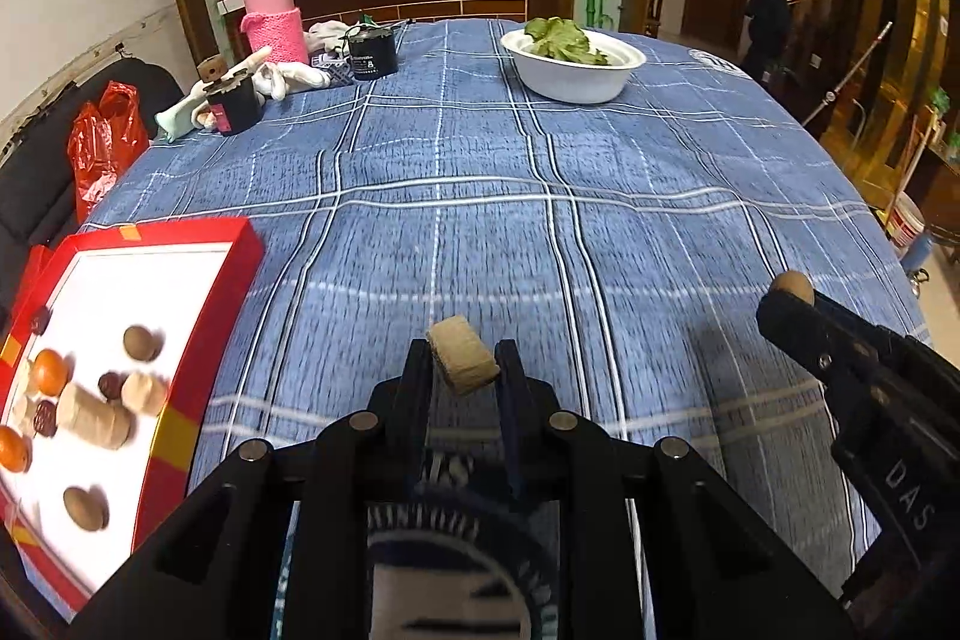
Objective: Organize fruits
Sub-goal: 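Carry the kiwi and white cylinder over the red tray with both tools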
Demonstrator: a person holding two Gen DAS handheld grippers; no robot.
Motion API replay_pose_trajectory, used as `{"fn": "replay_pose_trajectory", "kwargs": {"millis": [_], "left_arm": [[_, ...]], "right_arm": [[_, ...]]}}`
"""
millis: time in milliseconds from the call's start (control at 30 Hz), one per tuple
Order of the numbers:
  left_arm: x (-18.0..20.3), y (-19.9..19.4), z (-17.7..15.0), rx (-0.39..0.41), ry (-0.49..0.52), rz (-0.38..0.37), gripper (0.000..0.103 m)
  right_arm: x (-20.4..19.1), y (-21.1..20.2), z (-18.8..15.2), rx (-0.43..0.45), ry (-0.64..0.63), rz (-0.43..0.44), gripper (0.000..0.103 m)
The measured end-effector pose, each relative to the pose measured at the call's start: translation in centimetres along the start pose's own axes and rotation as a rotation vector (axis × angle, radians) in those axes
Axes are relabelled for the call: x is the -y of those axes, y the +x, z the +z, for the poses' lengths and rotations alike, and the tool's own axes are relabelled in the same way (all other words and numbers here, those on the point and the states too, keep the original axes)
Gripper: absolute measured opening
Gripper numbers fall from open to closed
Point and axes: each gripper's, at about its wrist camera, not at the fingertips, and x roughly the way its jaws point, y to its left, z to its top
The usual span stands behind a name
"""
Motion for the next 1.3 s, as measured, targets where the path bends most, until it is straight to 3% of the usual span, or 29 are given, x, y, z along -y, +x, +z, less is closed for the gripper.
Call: {"fn": "replay_pose_trajectory", "kwargs": {"millis": [600, 1300], "left_arm": [[-3.8, -3.5, -2.7, 0.029, -0.041, -0.019, 0.018], [-8.1, -5.8, -3.9, 0.044, -0.123, -0.019, 0.018]], "right_arm": [[-4.2, -2.8, -4.9, -0.016, -0.039, 0.030, 0.023], [-8.0, -3.2, -5.2, -0.009, -0.109, 0.091, 0.023]]}}
